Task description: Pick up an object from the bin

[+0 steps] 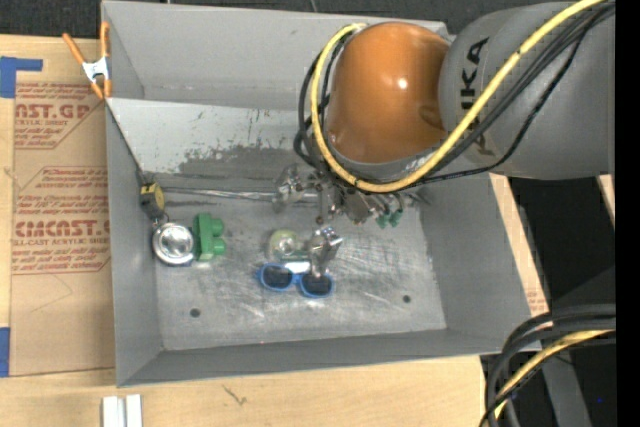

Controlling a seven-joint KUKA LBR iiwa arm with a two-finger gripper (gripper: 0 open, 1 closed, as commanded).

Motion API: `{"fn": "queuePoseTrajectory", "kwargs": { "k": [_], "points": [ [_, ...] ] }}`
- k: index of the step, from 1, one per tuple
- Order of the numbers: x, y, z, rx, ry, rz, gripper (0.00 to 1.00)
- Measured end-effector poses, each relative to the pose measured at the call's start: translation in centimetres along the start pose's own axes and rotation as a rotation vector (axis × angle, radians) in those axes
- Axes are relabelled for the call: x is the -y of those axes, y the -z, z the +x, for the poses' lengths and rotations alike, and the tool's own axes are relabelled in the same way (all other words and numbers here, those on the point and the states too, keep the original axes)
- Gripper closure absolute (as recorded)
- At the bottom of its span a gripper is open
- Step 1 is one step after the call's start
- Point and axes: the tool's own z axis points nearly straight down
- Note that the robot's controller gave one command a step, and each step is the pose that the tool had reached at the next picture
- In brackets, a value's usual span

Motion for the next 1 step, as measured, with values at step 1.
{"fn": "queuePoseTrajectory", "kwargs": {
  "k": [1],
  "points": [
    [1.26,-12.52,4.73,-0.001,0.516,0.000,0.00]
  ]
}}
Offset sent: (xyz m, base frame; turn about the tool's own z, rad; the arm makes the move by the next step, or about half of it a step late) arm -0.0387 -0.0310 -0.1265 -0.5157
